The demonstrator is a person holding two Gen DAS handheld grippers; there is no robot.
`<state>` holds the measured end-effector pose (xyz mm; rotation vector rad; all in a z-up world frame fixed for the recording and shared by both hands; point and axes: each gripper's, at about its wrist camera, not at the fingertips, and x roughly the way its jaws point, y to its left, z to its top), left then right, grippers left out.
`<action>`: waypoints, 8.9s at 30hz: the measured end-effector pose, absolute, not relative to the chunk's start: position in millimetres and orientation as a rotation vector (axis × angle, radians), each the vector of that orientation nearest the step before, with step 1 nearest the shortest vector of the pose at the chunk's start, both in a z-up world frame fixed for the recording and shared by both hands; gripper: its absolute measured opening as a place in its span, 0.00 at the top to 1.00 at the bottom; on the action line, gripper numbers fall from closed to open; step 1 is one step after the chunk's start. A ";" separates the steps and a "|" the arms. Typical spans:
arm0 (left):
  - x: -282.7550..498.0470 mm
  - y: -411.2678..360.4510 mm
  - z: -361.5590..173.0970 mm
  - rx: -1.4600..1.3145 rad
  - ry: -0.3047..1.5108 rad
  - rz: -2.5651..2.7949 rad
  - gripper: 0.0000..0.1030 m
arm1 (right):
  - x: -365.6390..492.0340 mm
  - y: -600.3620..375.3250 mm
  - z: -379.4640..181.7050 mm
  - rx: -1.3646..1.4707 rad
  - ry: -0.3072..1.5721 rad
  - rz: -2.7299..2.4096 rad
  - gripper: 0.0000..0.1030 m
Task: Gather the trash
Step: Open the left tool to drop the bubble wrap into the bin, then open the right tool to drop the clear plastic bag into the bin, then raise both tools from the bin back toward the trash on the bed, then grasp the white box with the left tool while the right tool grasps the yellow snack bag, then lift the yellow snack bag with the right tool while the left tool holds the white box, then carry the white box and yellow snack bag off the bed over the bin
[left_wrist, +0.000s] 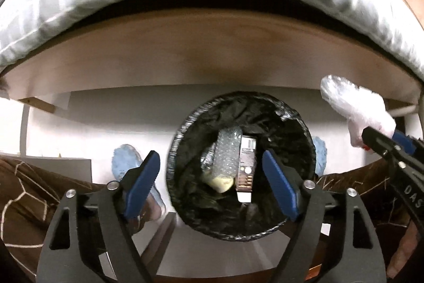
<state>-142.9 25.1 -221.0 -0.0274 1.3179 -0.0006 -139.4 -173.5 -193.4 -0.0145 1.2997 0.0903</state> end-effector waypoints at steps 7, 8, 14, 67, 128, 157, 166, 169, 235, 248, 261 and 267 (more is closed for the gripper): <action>-146.8 71.3 -192.4 -0.073 1.259 0.053 0.09 | -136.1 -146.7 -189.9 -0.032 1.306 0.141 0.67; -147.9 78.0 -188.6 -0.073 1.251 0.058 0.09 | -133.0 -142.2 -189.1 -0.034 1.307 0.147 0.67; -152.0 99.9 -175.3 -0.062 1.230 0.058 0.06 | -128.8 -124.9 -190.3 -0.026 1.319 0.164 0.67; -156.1 97.9 -173.1 -0.067 1.232 0.014 0.06 | -135.3 -114.8 -165.9 -0.072 1.201 0.108 0.07; 169.2 1.4 -33.5 -0.047 0.992 -0.026 0.06 | 78.3 -160.5 -82.6 -0.081 1.092 0.167 0.07; 182.5 9.1 -45.8 -0.074 1.043 -0.012 0.62 | 87.8 -159.6 -80.6 -0.086 1.111 0.211 0.12; 167.0 12.4 -38.3 -0.061 1.033 -0.023 0.62 | 89.8 -151.2 -98.9 -0.110 1.143 0.202 0.16; 165.2 14.2 -35.9 -0.066 1.027 -0.023 0.62 | 90.6 -156.6 -101.7 -0.068 1.160 0.209 0.29; 109.8 43.2 -5.2 -0.075 0.985 -0.033 0.63 | 86.8 -168.9 -116.6 0.183 1.318 -0.024 0.70; 95.7 44.3 3.0 -0.072 0.976 -0.029 0.63 | 77.1 -188.3 -87.1 0.187 1.282 -0.031 0.72; 73.3 41.8 22.4 -0.065 0.962 -0.030 0.63 | 60.5 -190.1 -52.7 0.180 1.221 -0.032 0.72; 56.1 43.2 32.3 -0.068 0.954 -0.027 0.63 | 48.7 -186.7 -34.7 0.172 1.184 -0.028 0.72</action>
